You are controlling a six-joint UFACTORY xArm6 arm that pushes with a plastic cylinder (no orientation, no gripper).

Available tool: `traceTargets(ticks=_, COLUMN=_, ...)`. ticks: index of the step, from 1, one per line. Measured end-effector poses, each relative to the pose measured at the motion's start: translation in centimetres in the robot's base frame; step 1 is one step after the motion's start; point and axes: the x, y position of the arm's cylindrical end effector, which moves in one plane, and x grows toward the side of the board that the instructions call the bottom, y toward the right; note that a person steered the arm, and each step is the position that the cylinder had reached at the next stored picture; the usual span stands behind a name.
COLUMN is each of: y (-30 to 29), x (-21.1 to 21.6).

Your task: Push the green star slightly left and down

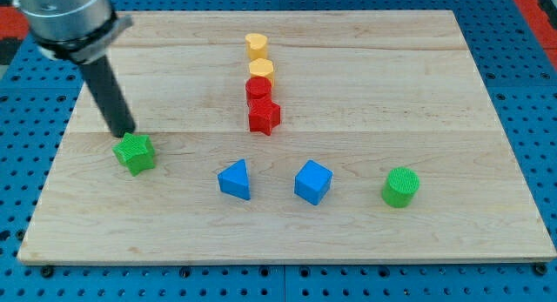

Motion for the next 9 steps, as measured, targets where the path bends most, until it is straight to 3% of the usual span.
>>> traceTargets(ticks=1, y=-0.9, x=2.0)
traceTargets(ticks=4, y=7.9, x=1.5)
traceTargets(ticks=6, y=6.4, x=2.0)
traceTargets(ticks=7, y=0.4, x=0.0)
traceTargets(ticks=9, y=6.6, x=4.2)
